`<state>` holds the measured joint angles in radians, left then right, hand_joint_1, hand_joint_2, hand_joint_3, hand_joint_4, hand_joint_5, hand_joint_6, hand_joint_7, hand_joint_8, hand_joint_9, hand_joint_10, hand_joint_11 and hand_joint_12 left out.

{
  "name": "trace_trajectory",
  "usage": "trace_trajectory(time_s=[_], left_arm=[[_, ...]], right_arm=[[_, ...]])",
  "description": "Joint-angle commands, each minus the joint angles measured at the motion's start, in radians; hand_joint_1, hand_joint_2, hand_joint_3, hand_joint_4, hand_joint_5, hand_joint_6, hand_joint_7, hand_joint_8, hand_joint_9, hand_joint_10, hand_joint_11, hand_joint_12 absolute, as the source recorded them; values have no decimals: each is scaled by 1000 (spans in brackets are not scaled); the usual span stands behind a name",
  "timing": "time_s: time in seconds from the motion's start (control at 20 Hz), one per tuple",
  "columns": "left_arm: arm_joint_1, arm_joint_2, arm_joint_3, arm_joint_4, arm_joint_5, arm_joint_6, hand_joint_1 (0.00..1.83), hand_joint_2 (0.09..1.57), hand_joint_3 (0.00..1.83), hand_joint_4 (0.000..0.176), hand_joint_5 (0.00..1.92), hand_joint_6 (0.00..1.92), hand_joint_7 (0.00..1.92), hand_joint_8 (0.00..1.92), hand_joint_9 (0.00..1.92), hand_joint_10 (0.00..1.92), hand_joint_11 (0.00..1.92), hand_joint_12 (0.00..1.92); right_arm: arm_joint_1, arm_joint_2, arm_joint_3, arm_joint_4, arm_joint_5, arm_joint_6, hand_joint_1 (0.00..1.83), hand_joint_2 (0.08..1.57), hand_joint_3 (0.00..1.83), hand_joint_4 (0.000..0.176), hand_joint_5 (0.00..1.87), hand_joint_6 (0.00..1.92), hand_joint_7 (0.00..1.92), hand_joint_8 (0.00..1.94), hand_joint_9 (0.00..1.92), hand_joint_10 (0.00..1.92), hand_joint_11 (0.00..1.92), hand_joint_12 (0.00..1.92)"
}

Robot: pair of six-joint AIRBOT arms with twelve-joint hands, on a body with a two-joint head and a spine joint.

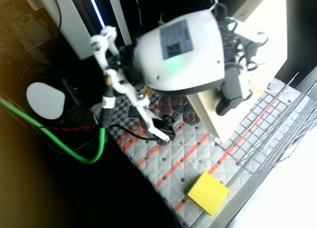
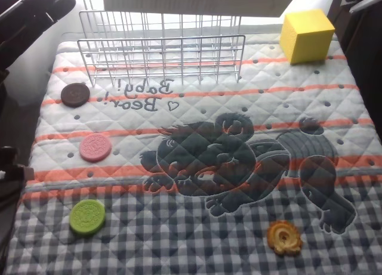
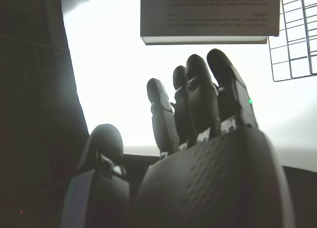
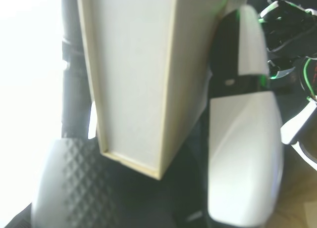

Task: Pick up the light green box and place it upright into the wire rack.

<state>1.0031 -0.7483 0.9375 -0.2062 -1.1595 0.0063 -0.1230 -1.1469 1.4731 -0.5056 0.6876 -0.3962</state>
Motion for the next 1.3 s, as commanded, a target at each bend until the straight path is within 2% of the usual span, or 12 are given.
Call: trace_trajectory(time_s=[0.0,0.1,0.25,0.4,0.6,0.8,0.9,0.95,1.0,1.05,1.2,1.25], left_arm=[[-12,-6,7,-5,-118,-6,353,1185,0,85,559,3,414,4,393,4,0,629],[-14,-7,8,-4,-115,-6,356,1170,0,102,539,0,401,0,369,0,0,656],[-18,-9,10,-1,-113,-6,370,1166,0,91,554,4,403,1,373,3,0,675],[-22,-12,12,3,-110,-6,373,1164,0,114,538,0,413,3,387,6,0,694],[-24,-13,13,4,-110,-6,367,1165,0,88,563,4,431,3,410,6,0,749],[-25,-17,14,6,-107,-6,375,1164,0,99,553,0,419,1,393,0,0,710],[-25,-20,16,6,-104,-6,365,1168,2,89,558,2,424,2,395,1,0,712],[-25,-21,17,6,-104,-6,354,1168,1,95,554,0,421,1,394,1,0,711],[-25,-21,17,6,-103,-6,353,1167,0,98,551,0,414,1,393,0,0,694],[-25,-21,17,6,-104,-6,373,1156,0,98,565,5,429,5,417,8,0,686],[-25,-22,16,4,-104,-6,387,1157,0,80,574,7,428,3,407,2,0,690],[-25,-23,15,1,-104,-6,387,1155,0,50,594,14,430,3,413,4,0,691]], right_arm=[[18,-2,10,49,73,2,1136,1171,0,0,875,1130,1448,2,1645,2,1435,624],[18,-25,28,51,57,2,1140,1162,0,0,893,1102,1468,4,1646,1,1455,561],[18,-55,45,53,49,2,1144,1151,0,0,918,1064,1472,3,1642,0,1440,520],[14,-77,54,53,49,2,1140,1157,1,0,901,1093,1482,9,1660,8,1470,527],[6,-99,61,54,49,2,1136,1163,0,0,890,1106,1464,0,1621,0,1436,482],[12,-97,66,53,49,2,1131,1172,1,0,872,1132,1463,0,1615,1,1461,455],[39,-86,67,54,49,2,1137,1167,3,0,877,1126,1461,2,1624,6,1371,663],[51,-82,65,54,53,2,1248,1107,1,0,909,924,1231,689,1631,7,1359,706],[58,-77,62,54,64,2,1271,1093,0,0,917,903,1189,812,1629,6,1362,718],[62,-67,54,54,79,2,1155,1141,1,0,925,1045,1369,238,1663,12,1452,653],[64,-33,23,55,111,2,1139,1166,1,0,880,1122,1390,73,1634,1,1403,651],[64,-11,2,56,126,2,1144,1155,0,0,905,1085,1424,52,1643,4,1401,659]])
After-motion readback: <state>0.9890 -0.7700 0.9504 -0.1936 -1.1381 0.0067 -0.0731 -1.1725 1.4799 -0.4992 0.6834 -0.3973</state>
